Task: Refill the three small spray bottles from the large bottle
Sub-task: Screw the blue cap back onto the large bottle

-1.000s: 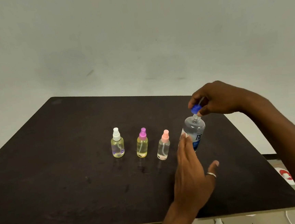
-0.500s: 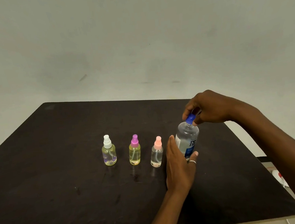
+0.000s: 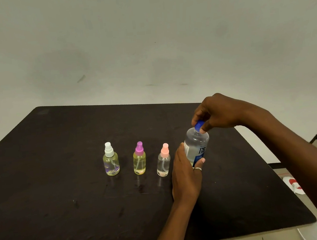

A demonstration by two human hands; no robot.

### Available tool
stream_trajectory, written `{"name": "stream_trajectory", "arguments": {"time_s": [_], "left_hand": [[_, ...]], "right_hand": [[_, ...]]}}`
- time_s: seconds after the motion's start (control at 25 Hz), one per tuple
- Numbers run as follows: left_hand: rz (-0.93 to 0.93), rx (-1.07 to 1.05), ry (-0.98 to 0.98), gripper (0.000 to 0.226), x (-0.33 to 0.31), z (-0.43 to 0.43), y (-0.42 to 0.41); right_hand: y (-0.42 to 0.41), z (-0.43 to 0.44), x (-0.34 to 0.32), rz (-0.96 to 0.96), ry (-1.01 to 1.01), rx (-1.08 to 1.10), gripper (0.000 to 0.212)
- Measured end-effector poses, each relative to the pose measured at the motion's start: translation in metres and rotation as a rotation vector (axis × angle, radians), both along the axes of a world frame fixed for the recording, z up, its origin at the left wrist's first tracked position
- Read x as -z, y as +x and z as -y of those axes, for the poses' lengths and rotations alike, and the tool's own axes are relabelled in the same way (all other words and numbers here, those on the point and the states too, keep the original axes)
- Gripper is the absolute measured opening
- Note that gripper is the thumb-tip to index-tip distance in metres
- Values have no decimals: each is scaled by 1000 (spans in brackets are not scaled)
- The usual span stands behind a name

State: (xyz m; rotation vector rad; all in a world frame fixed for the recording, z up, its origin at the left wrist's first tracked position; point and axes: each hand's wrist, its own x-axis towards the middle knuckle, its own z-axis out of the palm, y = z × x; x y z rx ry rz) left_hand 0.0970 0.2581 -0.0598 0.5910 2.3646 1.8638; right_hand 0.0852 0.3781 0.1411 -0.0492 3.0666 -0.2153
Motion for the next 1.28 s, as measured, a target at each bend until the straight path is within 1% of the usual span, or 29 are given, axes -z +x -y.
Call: {"name": "stream_trajectory", "arguments": {"time_s": [0.24, 0.28, 0.44, 0.56, 0.64, 0.76, 0.8, 0.88, 0.92, 1.04, 1.16, 1.28], "left_hand": [[14, 9, 16, 73, 0, 0, -1], [11, 7, 17, 73, 0, 0, 0], [-17, -5, 26, 71, 2, 0, 0], [-5, -2, 24, 70, 1, -1, -1], [2, -3, 22, 71, 1, -1, 0], [-18, -14, 29, 72, 2, -1, 0], [-21, -14, 28, 72, 2, -1, 0], [-20, -15, 22, 73, 3, -1, -1], [-21, -15, 19, 73, 3, 0, -1], [-28, -13, 9, 72, 2, 0, -1], [-45, -21, -2, 72, 1, 0, 0], [-56, -28, 10, 71, 3, 0, 0]], "right_hand": [[-2, 8, 4, -30, 171, 50, 23], [-1, 9, 6, -41, 206, 62, 25], [3, 16, 12, -101, 359, 136, 58], [7, 24, 15, -151, 434, 182, 65], [8, 24, 20, -183, 415, 201, 69], [12, 12, 17, -180, 284, 185, 78], [13, 6, 11, -163, 230, 142, 73], [18, 0, -3, -93, 148, 55, 43], [19, 0, -8, -52, 120, 9, 35], [16, -2, -5, 19, 75, -68, 37], [11, -5, 5, -40, 51, -69, 35], [9, -7, 8, -59, 67, -56, 26]]}}
